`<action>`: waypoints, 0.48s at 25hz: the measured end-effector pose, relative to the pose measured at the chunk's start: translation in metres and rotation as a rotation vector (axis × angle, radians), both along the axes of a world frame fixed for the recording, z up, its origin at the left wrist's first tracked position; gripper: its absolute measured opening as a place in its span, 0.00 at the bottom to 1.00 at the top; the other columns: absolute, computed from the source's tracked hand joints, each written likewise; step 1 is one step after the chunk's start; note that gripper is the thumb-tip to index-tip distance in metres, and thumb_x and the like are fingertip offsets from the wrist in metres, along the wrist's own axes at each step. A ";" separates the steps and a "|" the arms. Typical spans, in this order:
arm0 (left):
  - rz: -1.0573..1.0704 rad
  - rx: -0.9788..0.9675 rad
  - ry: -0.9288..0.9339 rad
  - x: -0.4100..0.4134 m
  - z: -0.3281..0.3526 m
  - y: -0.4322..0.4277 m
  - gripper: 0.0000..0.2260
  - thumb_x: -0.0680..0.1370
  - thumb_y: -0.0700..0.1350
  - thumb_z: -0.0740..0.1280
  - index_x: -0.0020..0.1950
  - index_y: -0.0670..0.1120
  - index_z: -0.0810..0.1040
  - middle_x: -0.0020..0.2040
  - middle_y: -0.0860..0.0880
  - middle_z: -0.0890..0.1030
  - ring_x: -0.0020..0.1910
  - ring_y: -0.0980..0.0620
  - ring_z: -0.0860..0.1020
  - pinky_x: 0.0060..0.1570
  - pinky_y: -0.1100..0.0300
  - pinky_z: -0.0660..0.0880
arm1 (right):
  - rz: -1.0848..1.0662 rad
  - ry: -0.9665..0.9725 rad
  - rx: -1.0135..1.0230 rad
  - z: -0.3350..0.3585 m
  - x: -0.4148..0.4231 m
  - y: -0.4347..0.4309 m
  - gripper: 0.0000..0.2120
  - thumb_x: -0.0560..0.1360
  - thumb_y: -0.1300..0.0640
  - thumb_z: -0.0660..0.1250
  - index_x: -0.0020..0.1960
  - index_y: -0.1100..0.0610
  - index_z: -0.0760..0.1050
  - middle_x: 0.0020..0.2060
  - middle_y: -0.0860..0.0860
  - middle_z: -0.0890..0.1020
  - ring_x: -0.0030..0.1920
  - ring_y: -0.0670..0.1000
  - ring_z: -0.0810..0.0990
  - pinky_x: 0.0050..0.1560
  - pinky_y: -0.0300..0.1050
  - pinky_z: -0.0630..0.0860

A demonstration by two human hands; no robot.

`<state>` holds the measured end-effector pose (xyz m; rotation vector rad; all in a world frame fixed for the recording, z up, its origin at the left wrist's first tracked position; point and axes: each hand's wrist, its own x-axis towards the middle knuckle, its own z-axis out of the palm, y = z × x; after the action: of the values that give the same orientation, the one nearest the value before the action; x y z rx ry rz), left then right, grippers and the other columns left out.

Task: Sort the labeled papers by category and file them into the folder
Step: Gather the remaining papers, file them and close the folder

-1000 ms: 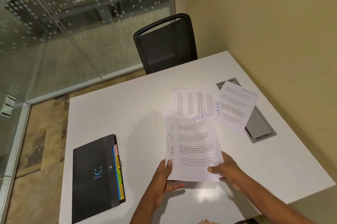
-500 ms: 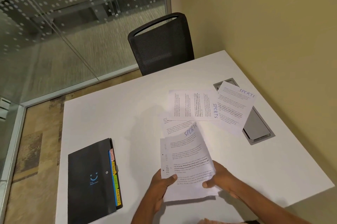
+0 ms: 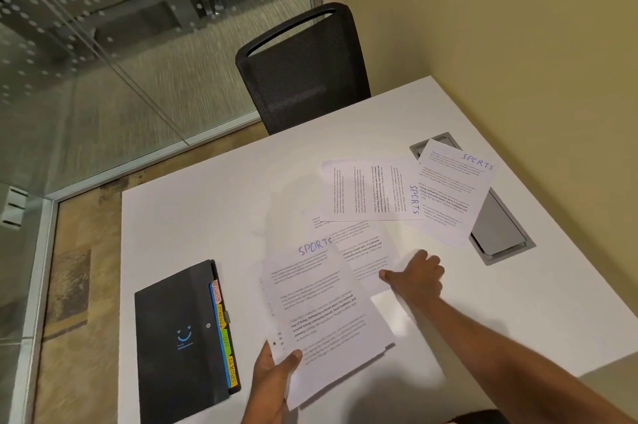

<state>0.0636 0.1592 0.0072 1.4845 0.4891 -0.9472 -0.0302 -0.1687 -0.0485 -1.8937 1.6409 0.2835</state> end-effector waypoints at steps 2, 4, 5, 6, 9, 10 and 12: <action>0.018 0.044 0.002 -0.001 -0.002 0.010 0.25 0.78 0.24 0.68 0.71 0.44 0.77 0.59 0.41 0.87 0.59 0.35 0.83 0.61 0.40 0.81 | -0.008 0.053 -0.083 -0.006 0.014 0.010 0.52 0.58 0.31 0.85 0.66 0.60 0.66 0.61 0.58 0.72 0.62 0.61 0.74 0.53 0.56 0.80; 0.045 0.074 0.017 -0.002 -0.001 0.018 0.26 0.79 0.24 0.67 0.72 0.45 0.77 0.61 0.40 0.85 0.60 0.35 0.83 0.66 0.36 0.77 | 0.041 0.103 -0.117 -0.011 0.026 0.021 0.51 0.59 0.32 0.85 0.65 0.62 0.65 0.59 0.58 0.73 0.58 0.59 0.76 0.53 0.52 0.81; 0.061 0.080 0.023 -0.003 0.000 0.022 0.25 0.79 0.25 0.68 0.71 0.46 0.77 0.62 0.40 0.85 0.60 0.34 0.83 0.65 0.36 0.78 | 0.068 0.114 -0.107 -0.013 0.032 0.025 0.50 0.61 0.34 0.85 0.65 0.63 0.65 0.59 0.59 0.74 0.58 0.59 0.77 0.56 0.51 0.81; 0.076 0.081 0.030 -0.003 0.002 0.026 0.25 0.79 0.25 0.68 0.70 0.48 0.77 0.61 0.40 0.86 0.60 0.34 0.83 0.61 0.38 0.80 | 0.068 0.099 -0.080 -0.013 0.037 0.027 0.48 0.63 0.37 0.86 0.65 0.64 0.65 0.59 0.60 0.75 0.58 0.59 0.78 0.59 0.50 0.80; 0.109 0.060 0.040 -0.004 0.008 0.030 0.25 0.78 0.26 0.69 0.69 0.49 0.78 0.61 0.40 0.86 0.60 0.34 0.83 0.54 0.43 0.83 | -0.049 -0.070 0.012 -0.009 0.043 0.028 0.36 0.67 0.54 0.86 0.62 0.61 0.65 0.59 0.63 0.78 0.59 0.65 0.81 0.53 0.54 0.81; 0.122 0.049 0.045 -0.004 0.009 0.033 0.25 0.78 0.26 0.69 0.69 0.49 0.78 0.61 0.40 0.86 0.60 0.34 0.83 0.52 0.44 0.84 | -0.087 -0.139 0.030 -0.009 0.042 0.028 0.30 0.69 0.58 0.83 0.58 0.59 0.65 0.57 0.62 0.80 0.57 0.66 0.83 0.48 0.53 0.79; 0.154 0.030 0.032 -0.005 0.011 0.038 0.26 0.78 0.25 0.69 0.72 0.46 0.77 0.62 0.38 0.85 0.60 0.33 0.83 0.48 0.46 0.86 | -0.143 -0.223 0.084 -0.007 0.034 0.026 0.18 0.73 0.61 0.75 0.54 0.57 0.67 0.51 0.60 0.83 0.49 0.64 0.85 0.44 0.53 0.80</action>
<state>0.0589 0.1974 0.0177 1.4381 0.6338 -0.8466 0.0040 -0.1428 -0.0558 -1.6712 1.5785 0.0776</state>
